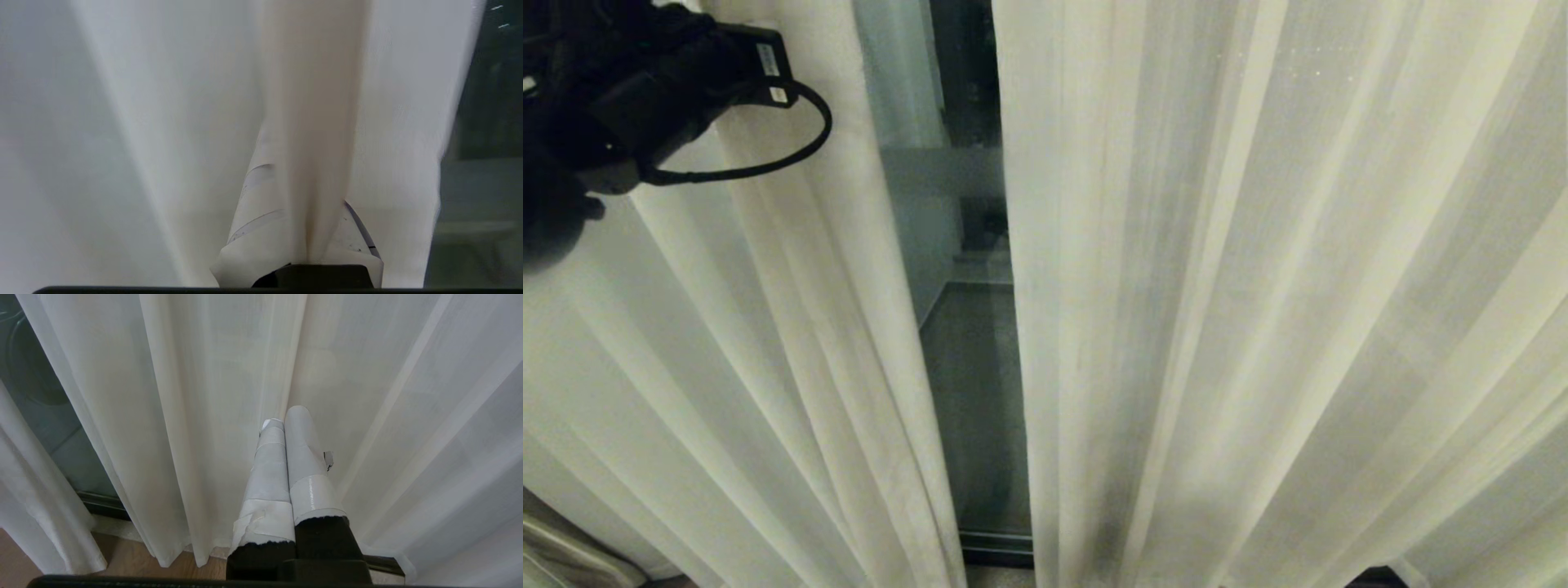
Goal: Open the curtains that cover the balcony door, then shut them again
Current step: Pull the inner curtains open on both sides
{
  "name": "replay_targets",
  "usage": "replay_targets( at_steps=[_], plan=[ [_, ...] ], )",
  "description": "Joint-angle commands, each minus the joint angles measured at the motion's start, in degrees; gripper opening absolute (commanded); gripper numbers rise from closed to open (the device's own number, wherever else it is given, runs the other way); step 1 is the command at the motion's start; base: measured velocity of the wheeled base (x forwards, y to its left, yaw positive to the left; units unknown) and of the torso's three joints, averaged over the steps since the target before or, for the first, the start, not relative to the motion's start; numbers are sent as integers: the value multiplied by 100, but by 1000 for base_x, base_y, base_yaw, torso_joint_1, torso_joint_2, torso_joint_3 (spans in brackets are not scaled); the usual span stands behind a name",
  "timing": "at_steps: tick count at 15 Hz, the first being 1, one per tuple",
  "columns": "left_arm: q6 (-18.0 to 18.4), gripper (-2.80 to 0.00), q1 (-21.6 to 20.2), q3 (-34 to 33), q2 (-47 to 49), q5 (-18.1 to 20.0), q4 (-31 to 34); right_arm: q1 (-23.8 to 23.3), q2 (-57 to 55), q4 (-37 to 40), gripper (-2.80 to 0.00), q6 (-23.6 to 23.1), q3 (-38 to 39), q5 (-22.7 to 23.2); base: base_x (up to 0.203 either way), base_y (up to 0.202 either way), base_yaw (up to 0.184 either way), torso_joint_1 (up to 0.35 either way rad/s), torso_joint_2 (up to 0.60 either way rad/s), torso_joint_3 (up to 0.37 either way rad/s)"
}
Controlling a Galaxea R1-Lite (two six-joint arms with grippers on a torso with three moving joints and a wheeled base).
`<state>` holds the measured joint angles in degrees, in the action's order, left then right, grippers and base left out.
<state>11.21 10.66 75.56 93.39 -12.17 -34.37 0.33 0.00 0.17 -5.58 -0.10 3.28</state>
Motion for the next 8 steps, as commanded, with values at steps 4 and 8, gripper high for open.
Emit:
replay_targets(
  at_steps=[4, 8],
  plan=[
    [-4, -280, -392, -371, -181, -13, -3, 2, -9, 0, -280, -4, 1, 6, 0, 0, 0, 0, 0, 0],
    [-13, -280, -493, -368, -181, -14, 0, 2, -9, 0, -280, -4, 1, 6, 0, 0, 0, 0, 0, 0]
  ],
)
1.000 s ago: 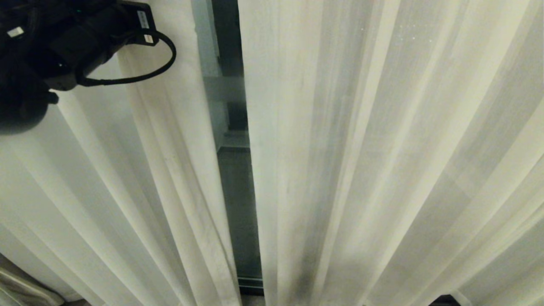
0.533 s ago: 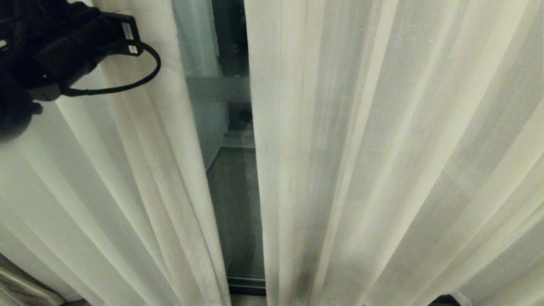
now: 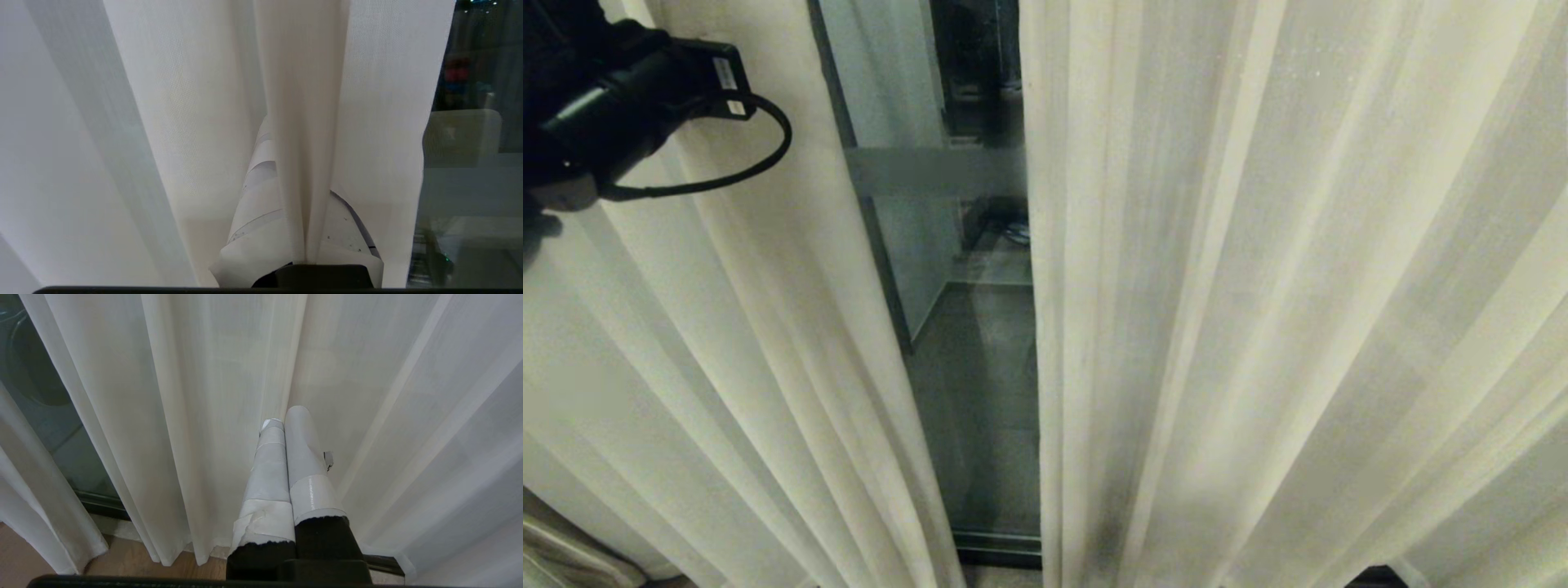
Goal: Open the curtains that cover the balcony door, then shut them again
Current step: Pull the inner curtains open on both sides
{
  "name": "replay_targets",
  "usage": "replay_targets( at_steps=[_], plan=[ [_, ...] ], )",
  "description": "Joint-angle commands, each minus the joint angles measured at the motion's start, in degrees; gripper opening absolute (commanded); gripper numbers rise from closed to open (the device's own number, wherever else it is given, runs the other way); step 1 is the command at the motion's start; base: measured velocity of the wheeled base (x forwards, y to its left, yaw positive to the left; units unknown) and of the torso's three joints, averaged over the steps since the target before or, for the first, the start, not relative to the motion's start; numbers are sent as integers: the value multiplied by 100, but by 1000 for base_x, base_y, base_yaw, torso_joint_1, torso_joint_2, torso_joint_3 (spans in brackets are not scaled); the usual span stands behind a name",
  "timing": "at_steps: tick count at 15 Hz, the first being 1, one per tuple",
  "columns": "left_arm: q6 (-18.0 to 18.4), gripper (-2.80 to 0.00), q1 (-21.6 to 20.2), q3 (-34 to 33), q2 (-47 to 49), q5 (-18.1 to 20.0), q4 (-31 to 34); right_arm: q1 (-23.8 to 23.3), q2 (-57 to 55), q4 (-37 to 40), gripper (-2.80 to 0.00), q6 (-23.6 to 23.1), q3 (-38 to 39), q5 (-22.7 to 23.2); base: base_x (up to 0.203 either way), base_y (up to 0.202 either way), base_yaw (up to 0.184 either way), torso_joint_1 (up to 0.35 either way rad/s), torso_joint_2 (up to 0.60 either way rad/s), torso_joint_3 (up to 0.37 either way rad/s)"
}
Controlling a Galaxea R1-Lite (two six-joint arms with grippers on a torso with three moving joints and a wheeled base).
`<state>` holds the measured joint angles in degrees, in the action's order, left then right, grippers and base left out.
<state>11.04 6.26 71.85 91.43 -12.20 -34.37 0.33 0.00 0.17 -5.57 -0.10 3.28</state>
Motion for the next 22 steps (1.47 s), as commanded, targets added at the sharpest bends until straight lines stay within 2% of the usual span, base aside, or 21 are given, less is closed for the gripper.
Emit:
replay_targets(
  at_steps=[1, 5, 11, 22],
  plan=[
    [3, -280, -63, 13, 15, -10, 0, 2, -9, 1, -280, -6, 1, 6, 0, 0, 0, 0, 0, 0],
    [-137, -280, -81, -22, 15, -19, 0, 2, -9, 1, -280, -6, 1, 6, 0, 0, 0, 0, 0, 0],
    [-164, -280, -213, -22, -11, -10, 0, 2, -9, 1, -280, -6, 1, 6, 0, 14, -2, 0, 1, 0],
    [-283, -280, -371, -128, -114, -10, 0, 2, -9, 1, -280, -6, 1, 6, 0, 185, -1, 2, 1, 2]
  ],
)
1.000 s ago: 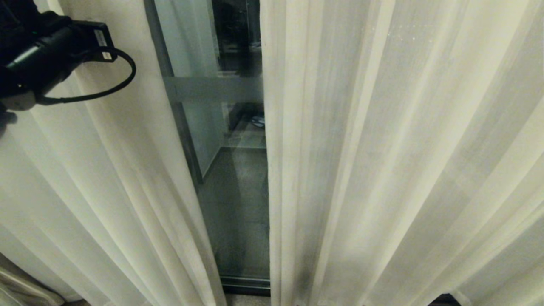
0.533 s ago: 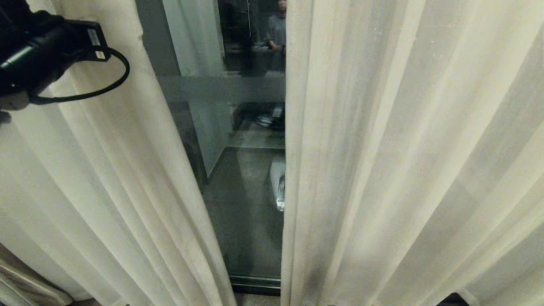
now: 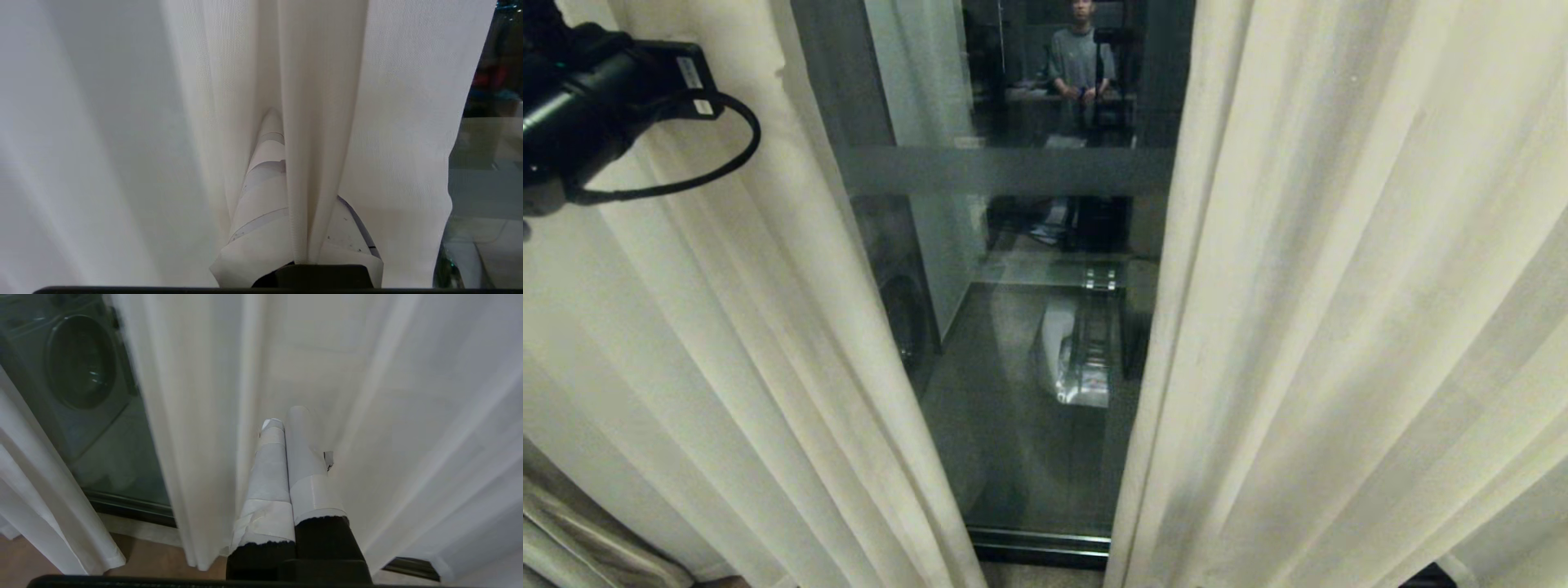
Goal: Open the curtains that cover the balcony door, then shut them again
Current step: Pull the inner curtains open on both sides
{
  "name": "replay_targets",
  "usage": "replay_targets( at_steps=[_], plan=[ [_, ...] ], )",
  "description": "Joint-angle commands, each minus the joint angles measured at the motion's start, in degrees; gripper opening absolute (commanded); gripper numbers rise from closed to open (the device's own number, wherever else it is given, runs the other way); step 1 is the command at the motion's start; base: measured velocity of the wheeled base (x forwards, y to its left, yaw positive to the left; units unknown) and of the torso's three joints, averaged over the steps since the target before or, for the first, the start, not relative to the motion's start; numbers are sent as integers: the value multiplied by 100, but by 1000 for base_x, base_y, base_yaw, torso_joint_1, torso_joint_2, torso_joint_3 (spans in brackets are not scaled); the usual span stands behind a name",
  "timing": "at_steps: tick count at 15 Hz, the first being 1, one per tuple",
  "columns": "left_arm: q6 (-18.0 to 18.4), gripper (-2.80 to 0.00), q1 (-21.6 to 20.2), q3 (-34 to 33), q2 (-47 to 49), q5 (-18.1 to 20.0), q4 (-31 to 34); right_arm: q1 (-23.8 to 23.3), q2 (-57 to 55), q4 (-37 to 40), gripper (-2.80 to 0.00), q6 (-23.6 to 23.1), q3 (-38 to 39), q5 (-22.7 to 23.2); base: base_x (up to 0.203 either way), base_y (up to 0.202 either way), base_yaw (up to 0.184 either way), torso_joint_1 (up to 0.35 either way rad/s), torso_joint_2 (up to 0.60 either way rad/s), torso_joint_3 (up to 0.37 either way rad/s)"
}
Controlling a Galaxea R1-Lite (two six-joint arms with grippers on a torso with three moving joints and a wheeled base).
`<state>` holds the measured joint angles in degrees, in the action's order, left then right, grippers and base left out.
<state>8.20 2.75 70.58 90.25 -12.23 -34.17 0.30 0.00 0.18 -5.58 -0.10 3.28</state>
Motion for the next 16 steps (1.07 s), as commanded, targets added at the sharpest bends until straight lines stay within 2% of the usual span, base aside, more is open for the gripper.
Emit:
replay_targets(
  at_steps=[1, 16],
  plan=[
    [-3, -280, -29, -1, 2, -8, -20, 5, -9, -1, -280, -4, 1, 6, 0, 188, 4, 2, 3, 6],
    [-3, -280, -122, -141, -130, -8, -15, 5, -9, -1, -280, -4, 1, 6, 0, 189, 1, 2, 1, 2]
  ],
)
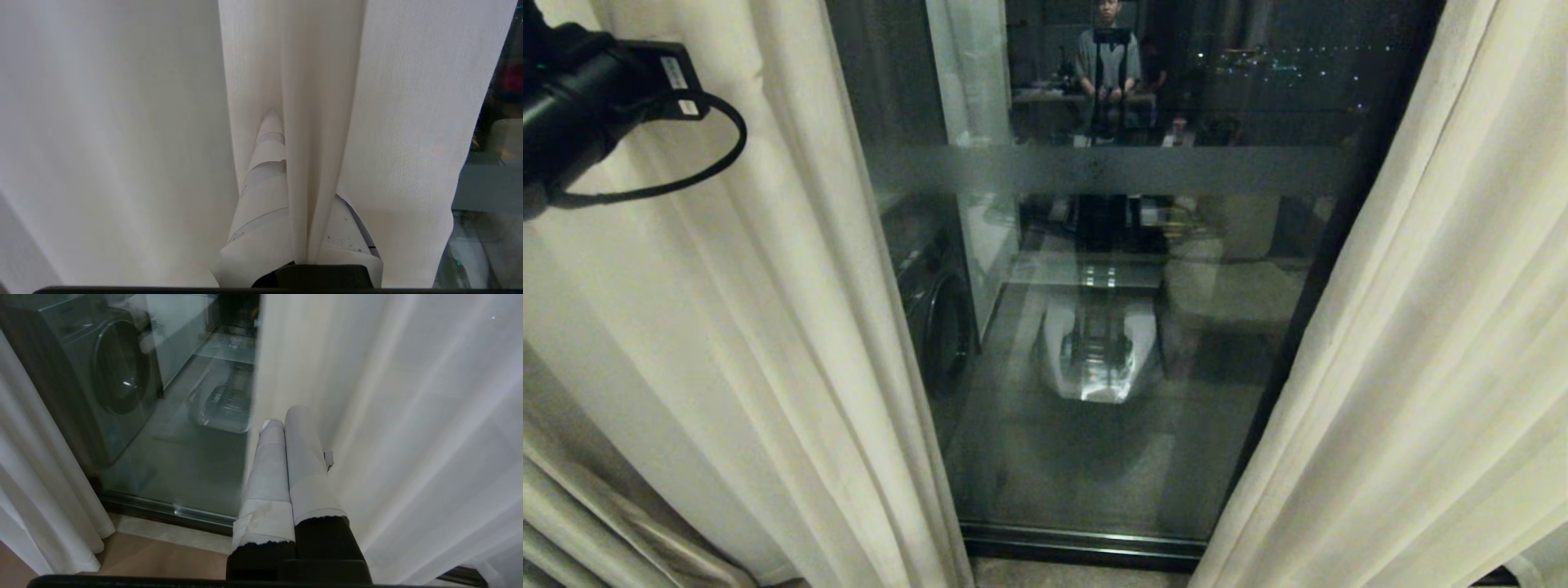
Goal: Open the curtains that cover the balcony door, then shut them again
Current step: Pull the inner curtains open on both sides
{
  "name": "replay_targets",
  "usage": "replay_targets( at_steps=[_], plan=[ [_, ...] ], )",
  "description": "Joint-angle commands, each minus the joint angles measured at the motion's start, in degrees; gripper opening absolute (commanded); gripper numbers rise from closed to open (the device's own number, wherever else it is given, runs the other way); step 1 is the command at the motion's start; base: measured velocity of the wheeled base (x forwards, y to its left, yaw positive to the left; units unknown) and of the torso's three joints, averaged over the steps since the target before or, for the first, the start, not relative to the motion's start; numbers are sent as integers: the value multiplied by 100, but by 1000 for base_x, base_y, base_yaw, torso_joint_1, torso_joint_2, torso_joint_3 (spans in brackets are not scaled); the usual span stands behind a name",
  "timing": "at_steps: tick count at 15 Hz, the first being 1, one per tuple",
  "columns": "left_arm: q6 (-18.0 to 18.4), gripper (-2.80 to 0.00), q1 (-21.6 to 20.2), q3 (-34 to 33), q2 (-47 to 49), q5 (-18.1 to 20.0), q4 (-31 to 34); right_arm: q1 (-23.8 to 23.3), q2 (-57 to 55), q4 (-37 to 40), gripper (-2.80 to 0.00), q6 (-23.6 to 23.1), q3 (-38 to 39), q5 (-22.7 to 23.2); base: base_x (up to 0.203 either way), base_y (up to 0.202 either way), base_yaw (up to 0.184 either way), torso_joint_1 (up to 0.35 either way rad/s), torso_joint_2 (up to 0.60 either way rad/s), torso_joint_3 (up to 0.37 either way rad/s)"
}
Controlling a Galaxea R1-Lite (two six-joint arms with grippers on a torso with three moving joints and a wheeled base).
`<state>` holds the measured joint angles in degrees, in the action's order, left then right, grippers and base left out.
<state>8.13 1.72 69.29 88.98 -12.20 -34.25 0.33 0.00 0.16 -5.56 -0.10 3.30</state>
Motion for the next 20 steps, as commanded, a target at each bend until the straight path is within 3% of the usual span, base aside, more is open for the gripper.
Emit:
replay_targets(
  at_steps=[1, 20],
  plan=[
    [4, -280, -32, -12, -3, -10, -12, 2, -9, 2, -280, -6, 1, 4, 0, 190, 2, 3, 2, 4],
    [8, -280, -32, -70, -3, -10, -11, 2, -9, 2, -280, -6, 1, 4, 0, 176, -1, 3, 2, 2]
  ],
)
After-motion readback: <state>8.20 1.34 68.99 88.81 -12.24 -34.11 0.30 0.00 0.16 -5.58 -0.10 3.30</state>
